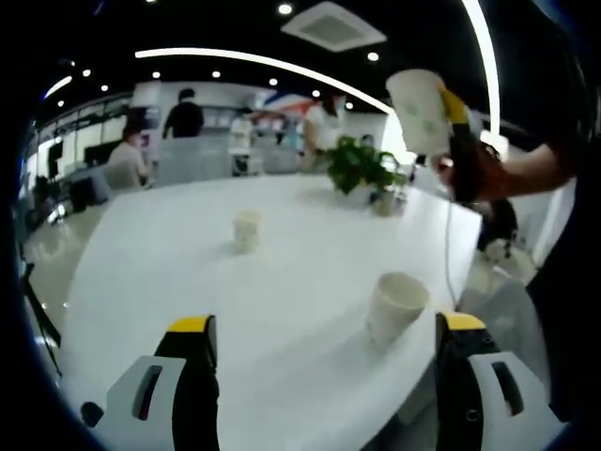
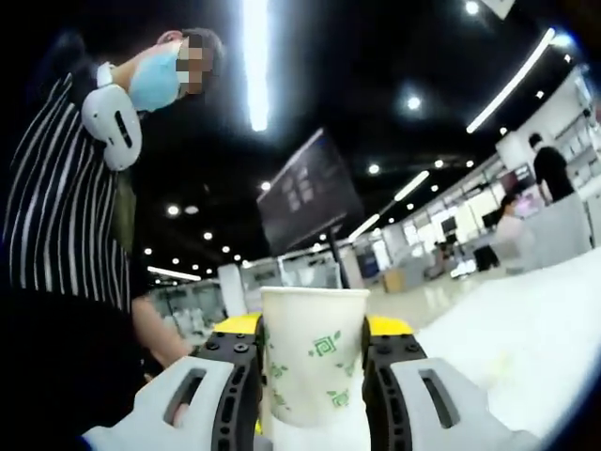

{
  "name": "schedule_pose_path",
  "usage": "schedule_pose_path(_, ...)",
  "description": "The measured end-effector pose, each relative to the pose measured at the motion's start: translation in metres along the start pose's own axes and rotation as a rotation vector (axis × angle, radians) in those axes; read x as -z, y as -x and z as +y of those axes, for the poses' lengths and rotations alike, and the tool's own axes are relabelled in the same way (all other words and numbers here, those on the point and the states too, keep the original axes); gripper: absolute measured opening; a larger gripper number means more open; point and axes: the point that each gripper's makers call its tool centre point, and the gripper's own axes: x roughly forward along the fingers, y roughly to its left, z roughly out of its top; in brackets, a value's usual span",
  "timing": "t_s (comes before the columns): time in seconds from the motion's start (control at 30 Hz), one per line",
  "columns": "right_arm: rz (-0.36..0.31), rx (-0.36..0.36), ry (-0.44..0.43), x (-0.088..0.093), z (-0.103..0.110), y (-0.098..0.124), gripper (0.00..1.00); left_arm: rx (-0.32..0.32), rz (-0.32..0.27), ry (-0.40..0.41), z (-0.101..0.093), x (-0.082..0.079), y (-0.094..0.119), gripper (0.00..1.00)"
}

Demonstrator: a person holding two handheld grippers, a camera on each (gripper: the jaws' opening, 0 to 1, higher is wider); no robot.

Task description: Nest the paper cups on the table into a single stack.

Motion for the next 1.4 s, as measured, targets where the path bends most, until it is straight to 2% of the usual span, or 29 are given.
schedule_pose_path(0.33, 0.046, -0.014, 0.012, 0.036, 0.008, 0.003, 0.37, 0.011, 0.026, -0.004, -0.006, 0.005, -0.002, 0.95)
schedule_pose_path(0.6, 0.091, 0.007, 0.004, 0.068, 0.004, 0.012, 0.37, 0.015, 0.049, -0.006, -0.006, 0.010, -0.001, 0.95)
schedule_pose_path(0.97, 0.186, 0.035, 0.006, 0.121, 0.001, 0.023, 0.36, 0.032, 0.071, -0.012, -0.010, 0.013, -0.003, 0.95)
schedule_pose_path(1.13, 0.217, 0.053, -0.001, 0.136, -0.003, 0.025, 0.36, 0.036, 0.078, -0.019, -0.012, 0.013, -0.003, 0.95)
schedule_pose_path(1.4, 0.245, 0.076, 0.000, 0.151, -0.010, 0.030, 0.37, 0.038, 0.087, -0.022, -0.013, 0.014, -0.004, 0.95)
